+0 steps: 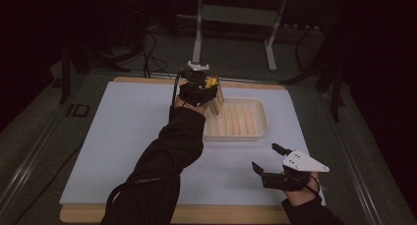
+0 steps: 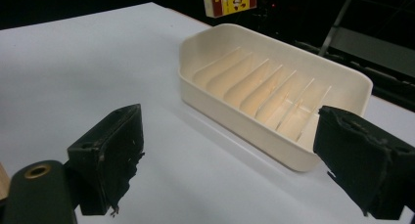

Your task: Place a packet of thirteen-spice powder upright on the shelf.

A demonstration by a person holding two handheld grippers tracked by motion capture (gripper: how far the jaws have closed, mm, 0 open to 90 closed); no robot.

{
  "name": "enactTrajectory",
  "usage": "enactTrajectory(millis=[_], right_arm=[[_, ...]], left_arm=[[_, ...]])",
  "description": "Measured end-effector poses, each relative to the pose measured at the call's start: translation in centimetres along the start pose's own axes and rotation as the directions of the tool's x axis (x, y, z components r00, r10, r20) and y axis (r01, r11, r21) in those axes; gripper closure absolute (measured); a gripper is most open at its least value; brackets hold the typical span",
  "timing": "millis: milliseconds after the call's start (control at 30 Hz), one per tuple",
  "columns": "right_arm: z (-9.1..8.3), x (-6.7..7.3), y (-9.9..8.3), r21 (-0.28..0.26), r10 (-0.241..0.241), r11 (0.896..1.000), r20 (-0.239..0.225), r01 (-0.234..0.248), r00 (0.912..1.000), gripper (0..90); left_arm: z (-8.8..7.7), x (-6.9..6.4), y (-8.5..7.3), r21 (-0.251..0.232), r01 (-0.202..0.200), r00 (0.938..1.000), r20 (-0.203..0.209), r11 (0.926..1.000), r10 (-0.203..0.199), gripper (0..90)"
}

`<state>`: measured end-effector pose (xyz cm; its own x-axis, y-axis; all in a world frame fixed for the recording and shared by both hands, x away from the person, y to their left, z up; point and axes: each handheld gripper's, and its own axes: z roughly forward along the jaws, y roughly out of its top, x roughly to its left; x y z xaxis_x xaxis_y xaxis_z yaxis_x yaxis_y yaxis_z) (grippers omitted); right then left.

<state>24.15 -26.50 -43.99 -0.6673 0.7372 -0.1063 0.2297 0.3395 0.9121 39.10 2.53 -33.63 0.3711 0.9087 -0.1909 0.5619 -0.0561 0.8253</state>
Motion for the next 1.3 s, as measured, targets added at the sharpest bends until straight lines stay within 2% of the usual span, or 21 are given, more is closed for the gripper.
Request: enactTrajectory(millis=[67, 200, 233, 267, 300, 333, 400, 467, 600, 767, 933, 1067, 1100, 1133, 1167, 1200, 1267, 1300], right_arm=[[0.0, 0.0, 0.0, -0.001, 0.002, 1.000, -0.002, -0.002, 1.0000, 11.3], [0.2, 0.0, -0.1, 0.010, 0.006, 1.000, -0.008, -0.006, 0.9999, 11.5], [0.2, 0.0, -0.1, 0.010, 0.006, 1.000, -0.008, -0.006, 0.9999, 11.5], [0.2, 0.0, -0.2, 0.008, 0.007, 1.000, -0.009, -0.007, 0.9999, 11.5], [0.2, 0.0, -0.2, 0.008, 0.007, 1.000, -0.009, -0.007, 0.9999, 11.5], [0.3, 0.0, -0.2, 0.014, 0.007, 1.000, -0.009, -0.007, 0.9999, 11.5], [0.3, 0.0, -0.3, 0.017, 0.009, 1.000, -0.014, -0.009, 0.9999, 11.5], [0.4, 0.0, -0.3, 0.019, 0.010, 1.000, -0.018, -0.009, 0.9998, 11.5], [0.5, 0.2, -0.3, 0.025, 0.007, 1.000, -0.022, -0.006, 0.9997, 11.6], [0.5, 0.2, -0.3, 0.024, 0.011, 1.000, -0.022, -0.011, 0.9997, 11.6], [0.4, 0.1, -0.4, 0.022, 0.016, 1.000, -0.025, -0.015, 0.9996, 11.6], [0.5, 0.2, -0.4, 0.025, 0.012, 1.000, -0.027, -0.012, 0.9995, 11.6], [0.5, 0.3, -0.4, 0.025, 0.012, 1.000, -0.029, -0.011, 0.9995, 11.7], [0.5, 0.3, -0.4, 0.024, 0.011, 1.000, -0.030, -0.010, 0.9995, 11.6], [0.5, 0.3, -0.4, 0.025, 0.011, 1.000, -0.031, -0.010, 0.9995, 11.6], [0.5, 0.4, -0.4, 0.027, 0.009, 1.000, -0.030, -0.008, 0.9995, 11.7], [0.5, 0.3, -0.4, 0.027, 0.009, 1.000, -0.030, -0.008, 0.9995, 11.7], [0.6, 0.3, -0.5, 0.030, 0.012, 0.999, -0.032, -0.011, 0.9994, 11.7]], left_arm=[[0.2, 0.2, 0.0, 0.003, 0.001, 0.9999, -0.011, 1.0000, -0.001, 68.6], [1.3, 0.9, -0.5, 0.015, 0.022, 0.9974, -0.070, 0.9996, -0.021, 68.7], [1.3, 0.9, -0.5, 0.015, 0.022, 0.9974, -0.070, 0.9996, -0.021, 68.6], [1.7, 1.2, -0.8, 0.020, 0.026, 0.9955, -0.091, 0.9995, -0.024, 68.6], [1.7, 1.2, -0.8, 0.020, 0.026, 0.9955, -0.091, 0.9995, -0.024, 68.6], [2.0, 1.5, -1.0, 0.021, 0.037, 0.9936, -0.108, 0.9991, -0.035, 68.6], [2.4, 1.7, -1.3, 0.025, 0.062, 0.9929, -0.103, 0.9977, -0.060, 68.6], [2.7, 1.7, -1.6, 0.028, 0.053, 0.9927, -0.110, 0.9982, -0.050, 68.6], [3.3, 1.5, -2.1, 0.029, 0.065, 0.9901, -0.127, 0.9975, -0.061, 68.6], [4.1, 0.9, -2.5, 0.049, 0.044, 0.9853, -0.167, 0.9978, -0.035, 68.6], [4.5, 0.5, -3.1, 0.051, 0.057, 0.9834, -0.176, 0.9971, -0.047, 68.6], [4.8, 0.3, -3.5, 0.047, 0.072, 0.9780, -0.199, 0.9963, -0.062, 68.6], [4.8, 0.2, -3.6, 0.037, 0.084, 0.9749, -0.210, 0.9958, -0.074, 68.6], [4.7, 0.2, -3.7, 0.030, 0.087, 0.9749, -0.208, 0.9957, -0.079, 68.6], [4.8, 0.1, -3.7, 0.037, 0.081, 0.9746, -0.212, 0.9960, -0.071, 68.5], [4.8, 0.1, -3.7, 0.027, 0.084, 0.9714, -0.225, 0.9961, -0.076, 68.6], [4.8, 0.2, -3.8, 0.023, 0.088, 0.9713, -0.224, 0.9959, -0.081, 68.6], [4.8, 0.2, -3.9, 0.027, 0.090, 0.9679, -0.238, 0.9955, -0.082, 68.6]])
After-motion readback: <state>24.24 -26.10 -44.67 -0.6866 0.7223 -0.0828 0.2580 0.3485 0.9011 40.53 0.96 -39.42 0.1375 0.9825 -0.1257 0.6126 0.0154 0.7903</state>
